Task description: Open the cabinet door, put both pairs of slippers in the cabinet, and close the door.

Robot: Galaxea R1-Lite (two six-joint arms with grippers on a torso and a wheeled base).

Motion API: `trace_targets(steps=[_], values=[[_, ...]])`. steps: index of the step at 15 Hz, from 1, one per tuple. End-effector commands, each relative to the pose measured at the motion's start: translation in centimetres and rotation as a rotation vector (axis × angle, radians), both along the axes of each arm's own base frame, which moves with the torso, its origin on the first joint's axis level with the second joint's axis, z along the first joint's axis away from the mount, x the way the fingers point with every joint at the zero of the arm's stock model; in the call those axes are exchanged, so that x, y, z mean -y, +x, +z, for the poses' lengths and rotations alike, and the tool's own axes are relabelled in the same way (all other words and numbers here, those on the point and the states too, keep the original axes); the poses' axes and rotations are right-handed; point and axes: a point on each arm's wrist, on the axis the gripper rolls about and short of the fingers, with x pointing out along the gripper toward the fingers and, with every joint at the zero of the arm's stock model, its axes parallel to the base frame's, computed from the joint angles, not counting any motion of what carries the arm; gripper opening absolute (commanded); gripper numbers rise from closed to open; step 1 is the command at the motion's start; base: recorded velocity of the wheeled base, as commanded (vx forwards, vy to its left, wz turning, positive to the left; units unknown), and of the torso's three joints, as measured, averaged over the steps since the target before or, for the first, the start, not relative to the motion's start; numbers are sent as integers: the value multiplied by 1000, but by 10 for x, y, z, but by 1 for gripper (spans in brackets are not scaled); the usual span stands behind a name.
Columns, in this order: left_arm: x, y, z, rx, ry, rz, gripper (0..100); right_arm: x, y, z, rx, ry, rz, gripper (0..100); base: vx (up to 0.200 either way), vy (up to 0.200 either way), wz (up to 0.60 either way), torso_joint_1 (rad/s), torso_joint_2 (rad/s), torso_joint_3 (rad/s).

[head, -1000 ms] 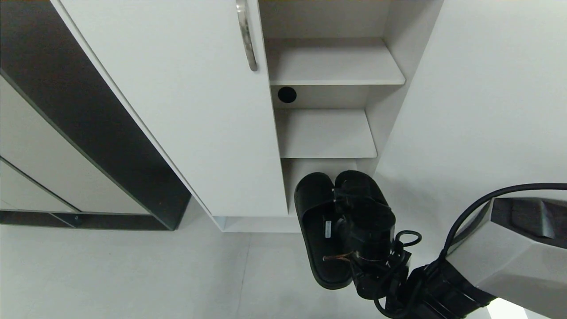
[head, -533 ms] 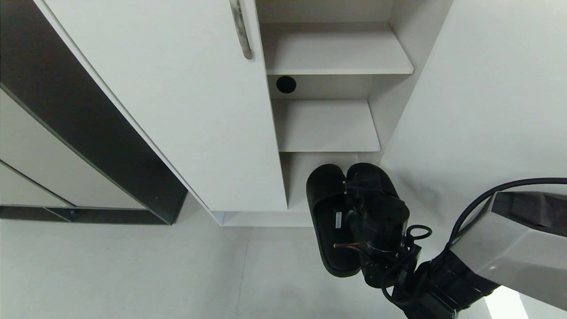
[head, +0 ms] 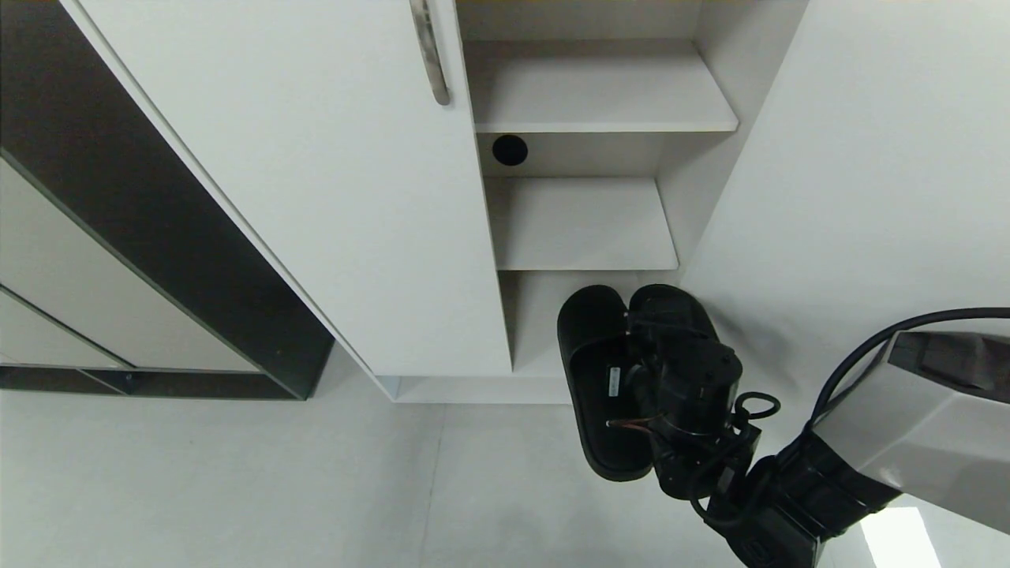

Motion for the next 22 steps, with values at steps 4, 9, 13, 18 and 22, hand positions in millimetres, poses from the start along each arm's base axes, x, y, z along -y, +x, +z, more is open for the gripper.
trace_targets(steps=[4,9,13,18,22], values=[[0,0,0,-1,1,1,0,-1,0,4,10,11,6,0,0,0,0,0,0,0],[0,0,0,-1,1,0,0,-25,11,14,-5,58,33,0,0,0,0,0,0,0],[0,0,0,-1,3,0,0,-36,24,33,-42,93,17,0,0,0,0,0,0,0],[0,0,0,-1,3,0,0,-35,18,47,-16,93,21,0,0,0,0,0,0,0],[0,0,0,-1,4,1,0,-35,17,41,-31,78,25,0,150,0,0,4,2,1]])
